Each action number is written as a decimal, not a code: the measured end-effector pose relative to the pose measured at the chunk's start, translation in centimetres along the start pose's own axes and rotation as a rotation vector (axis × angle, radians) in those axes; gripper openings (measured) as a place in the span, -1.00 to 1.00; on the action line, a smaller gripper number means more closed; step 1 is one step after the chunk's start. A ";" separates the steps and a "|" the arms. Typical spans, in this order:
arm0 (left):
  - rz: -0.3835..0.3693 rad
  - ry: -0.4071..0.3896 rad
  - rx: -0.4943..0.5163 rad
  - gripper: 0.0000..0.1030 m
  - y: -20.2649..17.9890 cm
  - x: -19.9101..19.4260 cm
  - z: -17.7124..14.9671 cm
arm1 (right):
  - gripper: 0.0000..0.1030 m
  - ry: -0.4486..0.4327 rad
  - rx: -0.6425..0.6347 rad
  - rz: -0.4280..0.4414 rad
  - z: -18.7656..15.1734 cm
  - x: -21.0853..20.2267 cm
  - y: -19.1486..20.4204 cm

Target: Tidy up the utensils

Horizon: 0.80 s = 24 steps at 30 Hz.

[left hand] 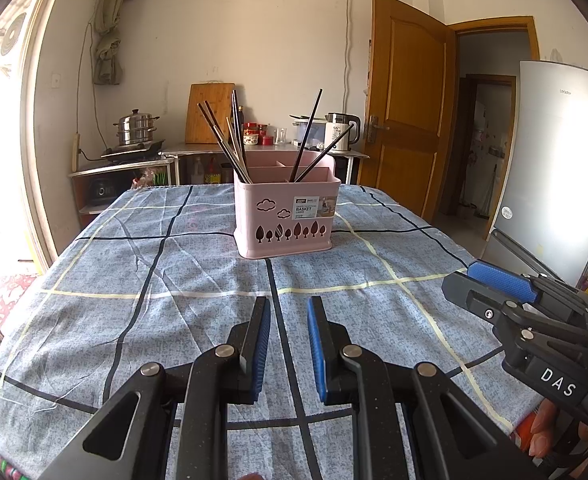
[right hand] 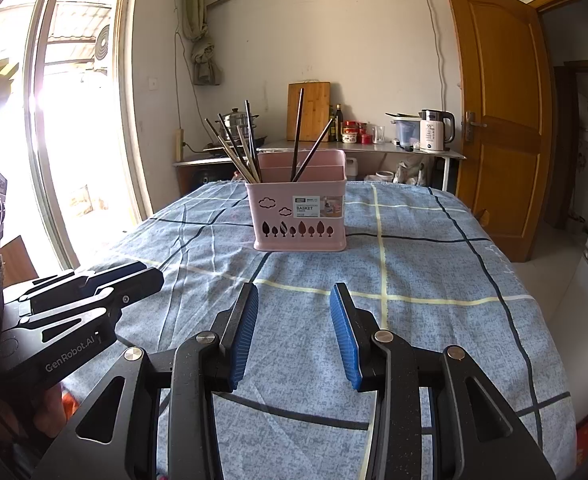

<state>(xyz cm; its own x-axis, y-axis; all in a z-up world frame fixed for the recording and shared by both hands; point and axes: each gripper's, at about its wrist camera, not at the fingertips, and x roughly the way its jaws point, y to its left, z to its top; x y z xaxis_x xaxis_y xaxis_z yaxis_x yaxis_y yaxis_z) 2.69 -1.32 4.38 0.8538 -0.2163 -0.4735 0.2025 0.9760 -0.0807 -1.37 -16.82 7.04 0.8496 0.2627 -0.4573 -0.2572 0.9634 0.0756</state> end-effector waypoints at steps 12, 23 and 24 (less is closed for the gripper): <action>-0.003 0.001 0.005 -0.65 -0.2 0.0 -0.3 | -0.25 0.000 0.000 -0.001 0.1 -0.1 0.0; -0.005 0.001 0.013 -0.65 -0.2 -0.1 -0.4 | -0.25 0.000 0.000 -0.001 0.1 -0.1 0.1; -0.006 0.001 0.014 -0.65 -0.2 -0.1 -0.4 | -0.25 -0.001 0.000 -0.001 0.1 -0.1 0.1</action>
<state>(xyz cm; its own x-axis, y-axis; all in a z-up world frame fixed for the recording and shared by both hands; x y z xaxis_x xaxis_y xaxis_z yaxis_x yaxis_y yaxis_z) 2.41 -1.46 4.10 0.8519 -0.2219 -0.4743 0.2141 0.9742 -0.0713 -1.45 -16.78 7.16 0.8502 0.2616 -0.4569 -0.2564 0.9637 0.0746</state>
